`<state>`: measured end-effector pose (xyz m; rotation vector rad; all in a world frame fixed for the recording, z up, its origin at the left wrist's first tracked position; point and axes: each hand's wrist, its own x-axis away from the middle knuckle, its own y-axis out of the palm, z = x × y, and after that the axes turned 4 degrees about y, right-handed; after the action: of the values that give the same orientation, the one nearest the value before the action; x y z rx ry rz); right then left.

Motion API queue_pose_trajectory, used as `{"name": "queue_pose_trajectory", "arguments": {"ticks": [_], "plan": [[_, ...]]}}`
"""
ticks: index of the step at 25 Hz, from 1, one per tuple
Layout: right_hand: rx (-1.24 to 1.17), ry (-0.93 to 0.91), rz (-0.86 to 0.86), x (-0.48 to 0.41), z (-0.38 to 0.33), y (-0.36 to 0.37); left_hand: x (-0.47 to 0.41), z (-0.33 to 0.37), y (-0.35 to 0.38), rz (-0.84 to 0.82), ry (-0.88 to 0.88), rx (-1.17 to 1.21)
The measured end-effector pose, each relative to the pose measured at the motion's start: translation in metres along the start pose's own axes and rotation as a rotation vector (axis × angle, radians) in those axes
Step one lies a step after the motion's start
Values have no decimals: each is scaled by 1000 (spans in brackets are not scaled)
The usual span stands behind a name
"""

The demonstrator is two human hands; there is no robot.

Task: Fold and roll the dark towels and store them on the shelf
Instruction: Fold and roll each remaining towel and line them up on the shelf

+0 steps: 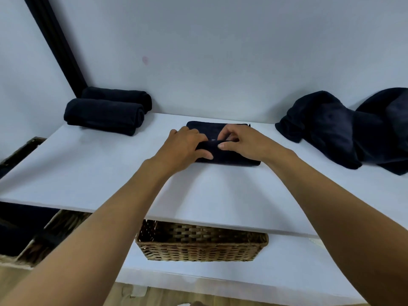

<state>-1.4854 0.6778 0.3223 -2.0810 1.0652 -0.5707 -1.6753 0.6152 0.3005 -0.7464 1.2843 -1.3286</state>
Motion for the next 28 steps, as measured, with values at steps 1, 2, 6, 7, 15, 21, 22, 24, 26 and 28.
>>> {"name": "queue_pose_trajectory", "arguments": {"ticks": [1, 2, 6, 7, 15, 21, 22, 24, 26, 28], "plan": [[79, -50, 106, 2, 0, 5, -5, -3, -4, -45, -11, 51], [206, -105, 208, 5, -1, 10, -10, -7, -6, -85, -24, 113], [581, -219, 264, 14, 5, 19, -28, -18, -15, -274, -108, 343], [593, -206, 232, 12, 6, 17, -34, -20, -18, -304, -106, 342], [141, 16, -70, -42, 10, -14, -19, -2, 6, 148, 116, -395], [291, 18, 160, -46, 2, -9, -75, -12, -26, -349, 18, -98], [478, -43, 268, -39, 1, -4, -79, -17, -25, -396, -1, -15], [742, -156, 377, -24, 0, 9, -86, -27, -26, -491, -45, 144], [789, -136, 305, -23, 3, 13, -94, -32, -31, -534, -80, 229], [688, -66, 213, -35, 3, 5, -97, -33, -29, -448, -77, 215]]}}
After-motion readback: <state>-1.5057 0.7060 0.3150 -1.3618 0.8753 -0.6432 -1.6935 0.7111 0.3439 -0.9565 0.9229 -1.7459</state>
